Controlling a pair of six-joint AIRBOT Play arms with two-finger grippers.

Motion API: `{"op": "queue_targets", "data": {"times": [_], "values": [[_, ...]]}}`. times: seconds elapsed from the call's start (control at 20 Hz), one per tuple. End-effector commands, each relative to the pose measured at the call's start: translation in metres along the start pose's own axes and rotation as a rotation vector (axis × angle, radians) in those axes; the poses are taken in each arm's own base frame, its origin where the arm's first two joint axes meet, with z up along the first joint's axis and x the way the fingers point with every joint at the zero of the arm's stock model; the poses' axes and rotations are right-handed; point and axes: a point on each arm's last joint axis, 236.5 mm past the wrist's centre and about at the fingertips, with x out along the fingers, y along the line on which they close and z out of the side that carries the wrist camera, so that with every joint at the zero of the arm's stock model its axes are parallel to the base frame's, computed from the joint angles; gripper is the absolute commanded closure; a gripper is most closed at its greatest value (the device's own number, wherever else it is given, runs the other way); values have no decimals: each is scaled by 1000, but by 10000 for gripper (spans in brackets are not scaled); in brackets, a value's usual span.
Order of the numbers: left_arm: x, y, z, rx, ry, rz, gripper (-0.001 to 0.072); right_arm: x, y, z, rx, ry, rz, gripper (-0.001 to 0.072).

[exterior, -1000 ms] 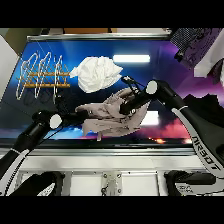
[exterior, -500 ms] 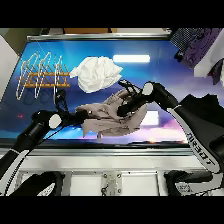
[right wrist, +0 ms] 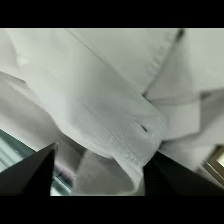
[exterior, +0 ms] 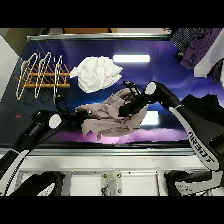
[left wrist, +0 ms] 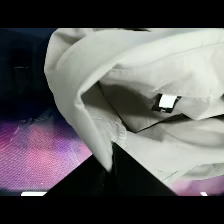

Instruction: Fold the clothes and pants, and hang the long-sleeved shirts on hangers.

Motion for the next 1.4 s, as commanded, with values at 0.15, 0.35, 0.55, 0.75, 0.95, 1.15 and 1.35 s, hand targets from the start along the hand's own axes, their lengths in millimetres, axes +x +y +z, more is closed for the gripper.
{"op": "queue_targets", "data": {"times": [0.15,0.35,0.55,0.75,0.95,1.15,1.35], "values": [[-44,-30,35,168,-55,-38,694,-52,16,48,-105,-181,-17,700],[-234,-131,120,334,-424,-268,694,-247,79,81,-288,-495,-157,702],[-435,-224,106,542,-780,-595,694,-430,190,46,-411,-963,-197,703],[-522,-275,77,702,-975,-792,694,-525,227,-4,-377,-1267,-226,704],[-482,-265,121,600,-1063,-639,695,-524,177,-17,-155,-1220,-351,704],[-332,-215,166,425,-757,-395,694,-416,109,-5,-1,-871,-380,703],[-156,-146,137,397,-281,-125,694,-282,31,-23,141,-561,-396,704]]}}
